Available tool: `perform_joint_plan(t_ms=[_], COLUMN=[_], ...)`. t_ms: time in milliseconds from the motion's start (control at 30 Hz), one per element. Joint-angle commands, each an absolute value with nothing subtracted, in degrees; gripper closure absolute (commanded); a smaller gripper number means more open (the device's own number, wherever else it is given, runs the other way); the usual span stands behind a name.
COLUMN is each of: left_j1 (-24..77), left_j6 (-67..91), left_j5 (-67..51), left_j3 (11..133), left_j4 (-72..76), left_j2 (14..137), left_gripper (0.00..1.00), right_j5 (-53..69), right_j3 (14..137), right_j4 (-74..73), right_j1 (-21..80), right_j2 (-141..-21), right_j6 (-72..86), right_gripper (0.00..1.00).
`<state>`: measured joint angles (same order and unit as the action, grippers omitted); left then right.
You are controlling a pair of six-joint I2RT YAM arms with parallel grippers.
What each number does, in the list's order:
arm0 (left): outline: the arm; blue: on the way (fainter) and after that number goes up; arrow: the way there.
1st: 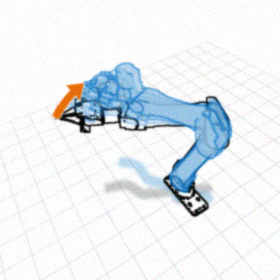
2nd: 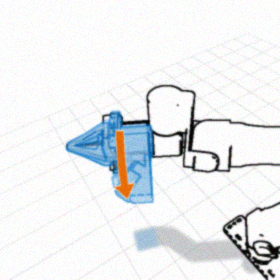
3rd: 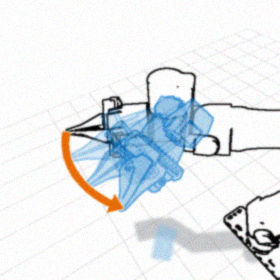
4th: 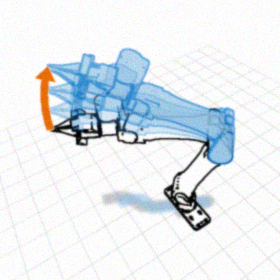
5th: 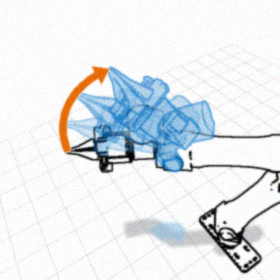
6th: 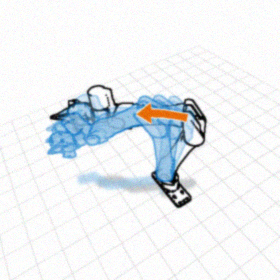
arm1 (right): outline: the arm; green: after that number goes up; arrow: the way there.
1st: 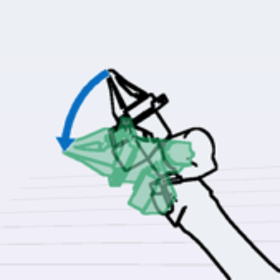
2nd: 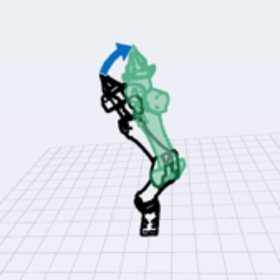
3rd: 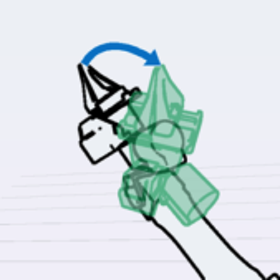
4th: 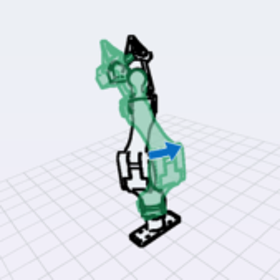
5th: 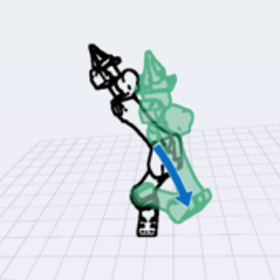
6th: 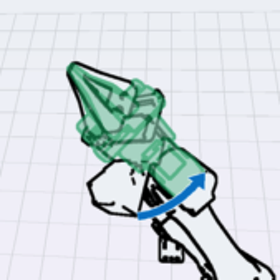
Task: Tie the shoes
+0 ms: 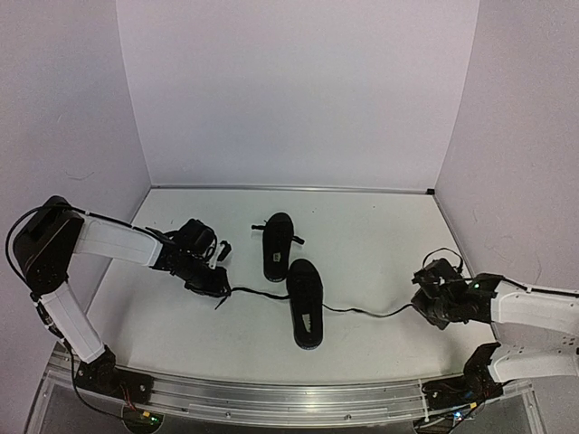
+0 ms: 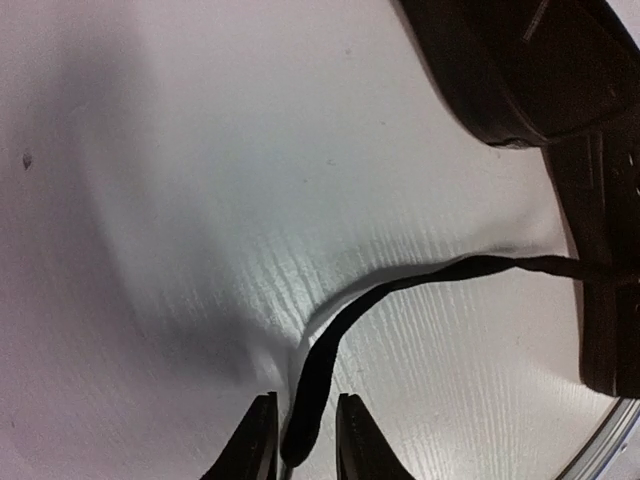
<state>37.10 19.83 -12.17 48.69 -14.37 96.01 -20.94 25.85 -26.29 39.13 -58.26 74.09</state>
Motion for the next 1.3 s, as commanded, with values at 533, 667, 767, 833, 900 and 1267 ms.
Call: perform_joint_plan(t_ms=[533,667,767,833,900,1267], left_j1=[36.74,36.64,35.75,36.08,36.12,36.09], left_j6=[8.46,11.29,9.8,10.58,12.34,4.81], left_j5=[-2.39,0.39,-8.24,-7.91,-5.11,-8.09], left_j3=[52.46,58.37,59.33,54.73,50.12,47.76], left_j4=[-10.08,-14.21,-13.56,-6.64,-0.33,-3.84], left_j2=[80.99,87.02,87.95,83.98,78.87,72.45], left_gripper=[0.01,0.0,0.0,0.0,0.0,0.0], right_j5=[-2.04,16.73,25.84,30.75,33.26,24.25], right_j3=[43.16,48.04,49.45,49.45,49.84,51.37], right_j4=[-6.48,-3.03,-1.75,-1.24,-2.46,-10.07], right_j1=[38.89,39.0,39.05,39.11,39.35,48.65], right_j2=[-64.87,-73.5,-78.41,-80.13,-81.87,-89.74], right_j6=[27.97,19.4,14.56,11.9,9.42,-2.3], right_gripper=[0.02,0.02,0.02,0.02,0.02,0.21])
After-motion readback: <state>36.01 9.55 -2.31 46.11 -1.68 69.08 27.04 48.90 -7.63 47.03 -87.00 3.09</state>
